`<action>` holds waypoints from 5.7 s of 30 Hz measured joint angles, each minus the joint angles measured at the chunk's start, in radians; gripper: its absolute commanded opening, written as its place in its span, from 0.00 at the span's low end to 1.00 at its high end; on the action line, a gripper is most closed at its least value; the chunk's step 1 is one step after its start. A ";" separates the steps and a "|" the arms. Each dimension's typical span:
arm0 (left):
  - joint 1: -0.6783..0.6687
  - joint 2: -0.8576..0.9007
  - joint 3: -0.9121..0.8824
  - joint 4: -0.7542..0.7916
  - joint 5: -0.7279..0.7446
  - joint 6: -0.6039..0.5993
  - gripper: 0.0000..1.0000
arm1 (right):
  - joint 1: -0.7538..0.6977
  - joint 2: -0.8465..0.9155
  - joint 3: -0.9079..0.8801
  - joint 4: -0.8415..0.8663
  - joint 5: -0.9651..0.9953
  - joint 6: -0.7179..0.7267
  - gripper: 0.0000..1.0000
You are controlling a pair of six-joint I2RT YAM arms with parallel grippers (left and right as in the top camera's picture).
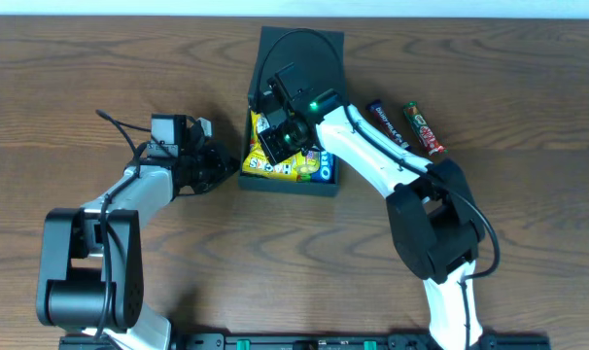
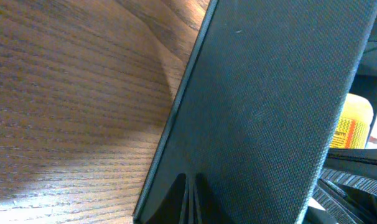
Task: Pack container
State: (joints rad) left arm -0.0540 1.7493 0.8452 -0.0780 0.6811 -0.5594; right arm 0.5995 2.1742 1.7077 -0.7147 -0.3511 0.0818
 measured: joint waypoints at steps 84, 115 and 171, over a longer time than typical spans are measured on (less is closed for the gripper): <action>0.151 -0.212 0.146 -0.021 0.057 0.016 0.96 | -0.465 0.009 -0.082 -0.160 0.331 -0.393 0.51; 0.105 -0.242 0.447 -0.554 -0.344 0.381 0.95 | -0.371 -0.032 0.385 -0.659 0.253 -0.009 0.09; 0.063 0.013 0.446 -0.520 -0.164 0.349 0.06 | -0.253 -0.087 -0.172 -0.371 0.053 0.277 0.01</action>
State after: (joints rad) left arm 0.0093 1.7618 1.2907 -0.5976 0.5171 -0.2104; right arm 0.3462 2.0876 1.5360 -1.0855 -0.2985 0.3588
